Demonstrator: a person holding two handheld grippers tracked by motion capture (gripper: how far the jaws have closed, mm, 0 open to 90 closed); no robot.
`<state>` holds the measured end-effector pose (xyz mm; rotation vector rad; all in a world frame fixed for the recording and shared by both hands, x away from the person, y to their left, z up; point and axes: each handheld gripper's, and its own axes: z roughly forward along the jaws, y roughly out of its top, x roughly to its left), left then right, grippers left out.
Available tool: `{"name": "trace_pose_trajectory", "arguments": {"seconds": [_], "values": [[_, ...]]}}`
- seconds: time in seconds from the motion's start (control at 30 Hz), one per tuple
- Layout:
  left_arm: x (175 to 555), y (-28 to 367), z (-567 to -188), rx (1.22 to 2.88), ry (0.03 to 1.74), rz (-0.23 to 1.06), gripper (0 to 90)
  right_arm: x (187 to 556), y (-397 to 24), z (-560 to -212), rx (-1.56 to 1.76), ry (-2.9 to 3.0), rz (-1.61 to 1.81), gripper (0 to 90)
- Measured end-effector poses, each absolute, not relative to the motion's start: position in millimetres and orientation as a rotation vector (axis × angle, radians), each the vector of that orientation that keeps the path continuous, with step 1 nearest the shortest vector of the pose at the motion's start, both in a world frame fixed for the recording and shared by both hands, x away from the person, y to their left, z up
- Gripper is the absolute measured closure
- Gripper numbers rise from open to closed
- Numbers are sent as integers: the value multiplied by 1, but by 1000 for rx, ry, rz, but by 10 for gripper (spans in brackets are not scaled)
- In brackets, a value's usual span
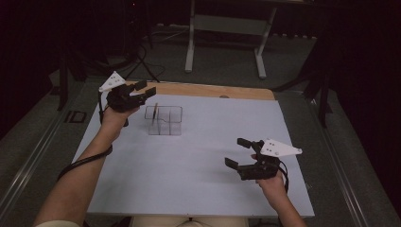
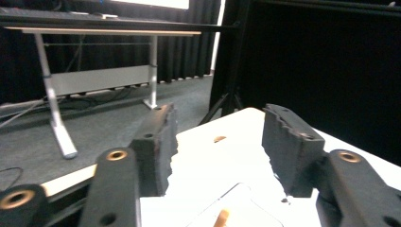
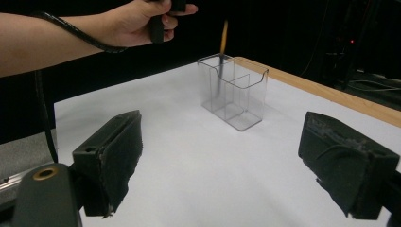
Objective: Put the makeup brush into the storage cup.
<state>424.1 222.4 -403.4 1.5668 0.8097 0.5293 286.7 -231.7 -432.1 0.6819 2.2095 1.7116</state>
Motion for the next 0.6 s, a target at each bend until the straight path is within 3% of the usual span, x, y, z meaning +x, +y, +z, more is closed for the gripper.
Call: {"name": "trace_pose_trajectory", "arguments": {"seconds": [0.6], "values": [[402, 224, -390, 1544, 767, 517, 426, 286, -232, -431, 682, 2204, 1714, 144]]}}
